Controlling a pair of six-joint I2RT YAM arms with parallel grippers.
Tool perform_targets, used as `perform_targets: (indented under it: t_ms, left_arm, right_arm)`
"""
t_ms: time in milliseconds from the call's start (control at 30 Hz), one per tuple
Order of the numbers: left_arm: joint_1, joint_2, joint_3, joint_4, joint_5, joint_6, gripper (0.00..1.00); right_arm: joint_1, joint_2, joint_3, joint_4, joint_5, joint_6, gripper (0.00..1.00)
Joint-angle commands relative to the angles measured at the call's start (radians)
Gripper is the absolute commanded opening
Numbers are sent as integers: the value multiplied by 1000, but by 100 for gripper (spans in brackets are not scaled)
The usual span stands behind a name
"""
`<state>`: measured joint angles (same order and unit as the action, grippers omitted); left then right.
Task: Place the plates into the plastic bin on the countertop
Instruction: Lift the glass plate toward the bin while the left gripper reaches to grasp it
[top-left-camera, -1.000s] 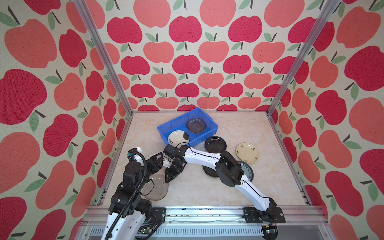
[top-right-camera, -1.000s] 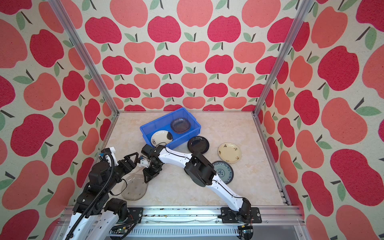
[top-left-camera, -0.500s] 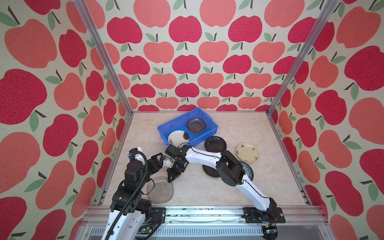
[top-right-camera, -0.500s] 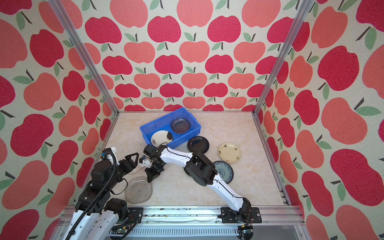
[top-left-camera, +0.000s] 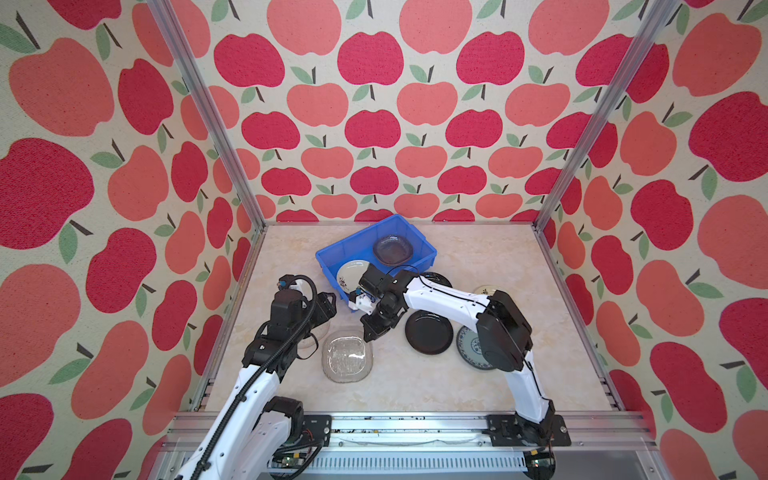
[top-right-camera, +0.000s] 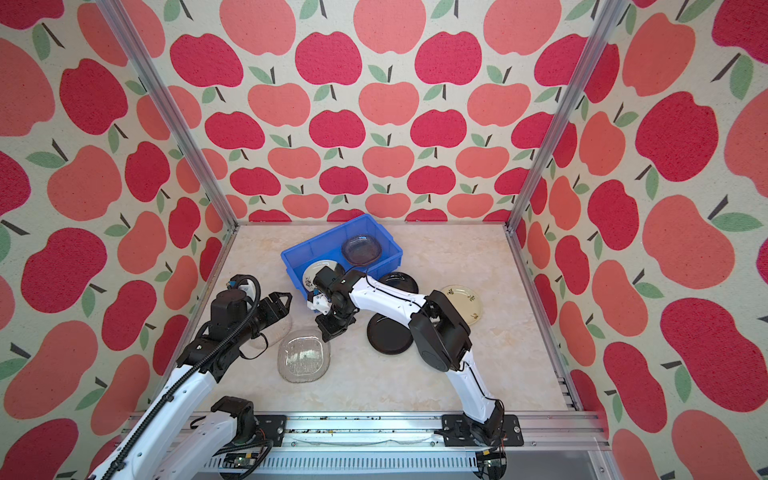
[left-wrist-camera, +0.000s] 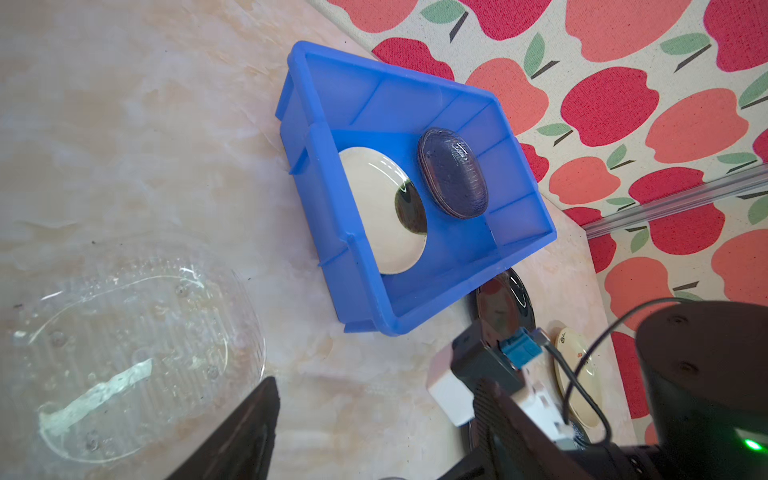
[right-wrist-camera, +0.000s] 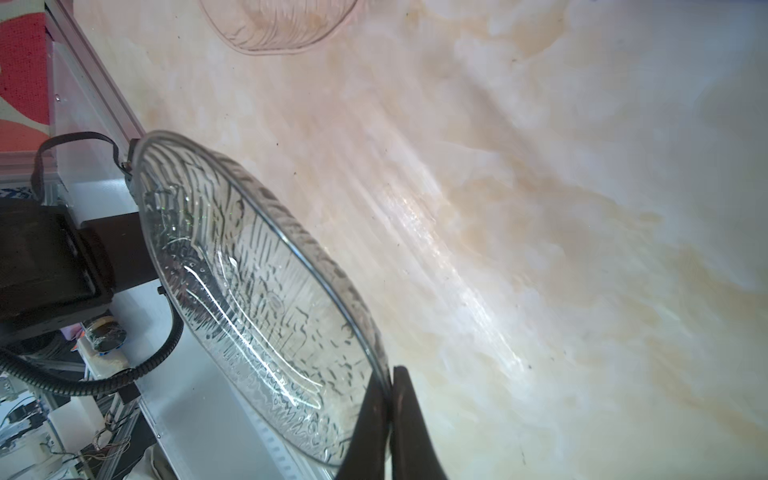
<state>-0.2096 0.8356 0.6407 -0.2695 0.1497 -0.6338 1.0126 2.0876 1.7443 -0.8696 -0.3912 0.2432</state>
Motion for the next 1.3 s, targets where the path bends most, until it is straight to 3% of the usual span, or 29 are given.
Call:
perform_targets:
  t_ms: [0,267,367,667,967,1267]
  left_arm:
    - [7,105,113,138,75,84,75]
    - [9,334,243,241,311,128,73]
    - [10,375,238,321,438,121,71]
    - [5,455,228,372,610,162,59]
    - [-12,513,273,281,586,216,44]
    - [-7,567,321,201,502,267,36]
  right_arm:
    - [-60,-88,-46,-86,46,-24,0]
    - [-218,-156,-16,-160,68,-72,0]
    - [-281,-149,31,-178,55,-92,0]
    - [-398,-61,177,-232,-40,-164,0]
    - [-411,43,367,-301,-66,-191,0]
    - [-411,83,464,-350,-62,-199,0]
